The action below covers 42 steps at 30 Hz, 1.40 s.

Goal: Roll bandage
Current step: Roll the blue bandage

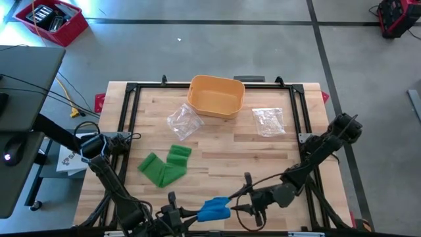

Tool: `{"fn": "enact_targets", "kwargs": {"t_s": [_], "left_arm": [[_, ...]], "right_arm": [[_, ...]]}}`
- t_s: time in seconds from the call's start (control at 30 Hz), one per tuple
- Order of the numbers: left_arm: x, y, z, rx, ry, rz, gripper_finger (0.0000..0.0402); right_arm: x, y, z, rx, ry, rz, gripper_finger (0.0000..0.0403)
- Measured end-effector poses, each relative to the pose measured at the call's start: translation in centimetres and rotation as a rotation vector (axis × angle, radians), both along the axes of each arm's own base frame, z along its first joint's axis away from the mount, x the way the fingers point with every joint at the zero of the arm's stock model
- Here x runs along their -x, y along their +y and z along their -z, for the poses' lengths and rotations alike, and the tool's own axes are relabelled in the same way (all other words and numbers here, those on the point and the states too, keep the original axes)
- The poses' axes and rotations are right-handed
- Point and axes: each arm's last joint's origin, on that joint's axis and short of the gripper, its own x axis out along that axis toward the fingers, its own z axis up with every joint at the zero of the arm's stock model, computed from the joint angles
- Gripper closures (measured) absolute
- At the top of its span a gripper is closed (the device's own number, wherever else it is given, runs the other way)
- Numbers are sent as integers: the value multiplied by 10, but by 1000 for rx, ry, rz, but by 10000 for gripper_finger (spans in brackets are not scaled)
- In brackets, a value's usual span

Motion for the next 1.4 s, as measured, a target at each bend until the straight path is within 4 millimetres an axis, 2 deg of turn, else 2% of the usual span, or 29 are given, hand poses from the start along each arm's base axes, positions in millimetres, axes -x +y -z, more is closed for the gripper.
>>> {"fn": "enact_targets", "kwargs": {"t_s": [0.1, 0.2, 0.43, 0.6, 0.77, 0.93, 1.1, 1.23, 1.4], "left_arm": [[-3, 2, 0, 3, 4, -1, 391], [-8, 5, 1, 17, 20, 17, 391], [-18, 11, 2, 70, 58, 68, 391], [-18, 11, 2, 78, 62, 79, 391], [-19, 5, 12, 77, 73, 85, 391], [-32, 5, 35, 92, 93, 44, 391], [-46, 8, 58, 100, 105, -6, 391], [-52, 9, 72, 78, 110, -39, 391], [-51, 12, 77, 70, 103, -87, 391]], "right_arm": [[-9, -6, -2, -29, -33, -5, 241], [-17, -14, -1, -31, -49, 21, 268], [-34, -37, 0, 13, -65, 103, 391], [-31, -38, -9, 84, -116, 184, 399], [-14, -41, -41, 98, -205, 212, 402], [11, -41, -79, 111, -328, 180, 402], [43, -34, -107, 107, -427, 39, 402], [68, -21, -118, 120, -491, -124, 403], [92, -6, -123, 118, -543, -305, 403]]}}
